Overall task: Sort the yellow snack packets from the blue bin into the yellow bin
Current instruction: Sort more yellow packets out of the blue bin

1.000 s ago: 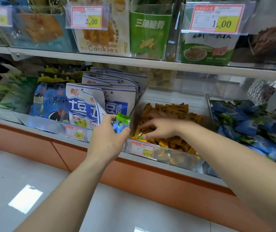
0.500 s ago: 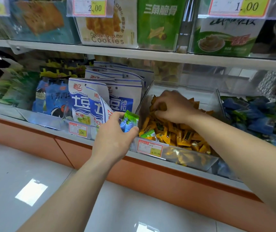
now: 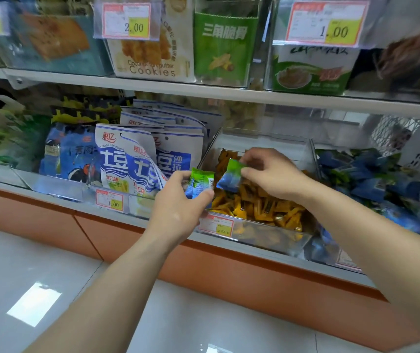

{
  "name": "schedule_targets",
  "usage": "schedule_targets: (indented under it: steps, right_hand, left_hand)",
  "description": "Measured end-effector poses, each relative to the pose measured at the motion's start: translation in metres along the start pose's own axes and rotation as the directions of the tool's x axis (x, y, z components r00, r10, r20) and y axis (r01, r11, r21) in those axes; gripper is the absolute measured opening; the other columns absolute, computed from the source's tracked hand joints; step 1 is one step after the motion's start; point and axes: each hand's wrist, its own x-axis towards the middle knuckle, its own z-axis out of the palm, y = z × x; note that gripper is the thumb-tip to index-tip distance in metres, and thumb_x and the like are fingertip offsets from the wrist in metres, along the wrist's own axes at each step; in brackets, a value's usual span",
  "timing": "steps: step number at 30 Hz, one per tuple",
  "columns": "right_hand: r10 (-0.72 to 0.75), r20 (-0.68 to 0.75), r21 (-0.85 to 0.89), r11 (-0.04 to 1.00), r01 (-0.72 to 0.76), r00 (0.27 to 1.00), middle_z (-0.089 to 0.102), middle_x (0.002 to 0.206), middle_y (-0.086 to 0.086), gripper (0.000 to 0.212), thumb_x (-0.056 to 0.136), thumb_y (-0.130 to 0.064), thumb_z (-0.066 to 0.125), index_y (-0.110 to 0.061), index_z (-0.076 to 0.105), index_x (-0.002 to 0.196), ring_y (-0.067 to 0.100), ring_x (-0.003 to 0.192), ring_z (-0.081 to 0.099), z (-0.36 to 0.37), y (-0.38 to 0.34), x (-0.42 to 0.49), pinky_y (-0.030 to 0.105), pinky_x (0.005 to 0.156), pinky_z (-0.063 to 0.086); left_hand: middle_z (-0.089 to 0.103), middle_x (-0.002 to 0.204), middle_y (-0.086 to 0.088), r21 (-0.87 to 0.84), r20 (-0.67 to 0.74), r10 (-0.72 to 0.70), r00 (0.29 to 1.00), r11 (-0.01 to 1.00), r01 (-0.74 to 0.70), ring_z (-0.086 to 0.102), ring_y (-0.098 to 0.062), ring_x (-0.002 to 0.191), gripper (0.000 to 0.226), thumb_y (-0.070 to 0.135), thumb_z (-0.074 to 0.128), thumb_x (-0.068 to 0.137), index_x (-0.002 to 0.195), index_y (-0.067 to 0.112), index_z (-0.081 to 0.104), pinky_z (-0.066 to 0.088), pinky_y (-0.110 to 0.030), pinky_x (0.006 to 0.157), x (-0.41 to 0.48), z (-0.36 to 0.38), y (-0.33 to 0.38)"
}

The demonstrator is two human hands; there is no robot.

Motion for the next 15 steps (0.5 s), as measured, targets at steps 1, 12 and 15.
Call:
schedule_targets:
  steps: [1, 12, 15]
  right_hand:
    - [0.065, -0.029, 0.18, 0.982, -0.059, 0.997, 0.07, 0.095, -0.002, 0.006, 0.095, -0.021, 0.062, -0.026, 0.061, 0.098, 0.019, 0.085, 0.071, -0.007, -0.001, -0.013, 0.039, 0.077, 0.057]
    - [0.334, -0.184, 0.536, 0.822, -0.19, 0.924, 0.067, 0.071, 0.007, 0.009, 0.096, -0.007, 0.059, -0.013, 0.063, 0.092, 0.018, 0.056, 0.065, -0.078, 0.031, -0.148, 0.026, 0.04, 0.043]
    - [0.343, -0.282, 0.575, 0.808, -0.128, 0.896, 0.068, 0.069, 0.003, 0.017, 0.097, 0.001, 0.055, -0.014, 0.06, 0.091, 0.018, 0.059, 0.068, -0.108, 0.051, -0.164, 0.026, 0.043, 0.05]
  left_hand:
    - [0.064, 0.109, 0.011, -0.019, 0.026, 0.006, 1.0, 1.0, -0.005, 0.072, -0.016, 0.085, 0.044, 0.032, 0.073, 0.088, 0.125, 0.029, 0.05, 0.062, -0.042, 0.068, -0.002, 0.005, 0.004]
    - [0.067, 0.109, 0.012, -0.047, 0.256, 0.256, 0.932, 0.967, -0.252, 0.063, 0.008, 0.092, 0.038, 0.028, 0.079, 0.084, 0.114, 0.025, 0.057, 0.05, -0.011, 0.071, -0.044, 0.112, 0.058]
    - [0.062, 0.099, 0.019, 0.07, 0.28, 0.344, 0.896, 0.924, -0.376, 0.06, 0.007, 0.09, 0.037, 0.031, 0.079, 0.082, 0.112, 0.036, 0.058, 0.044, -0.011, 0.077, -0.05, 0.129, 0.07]
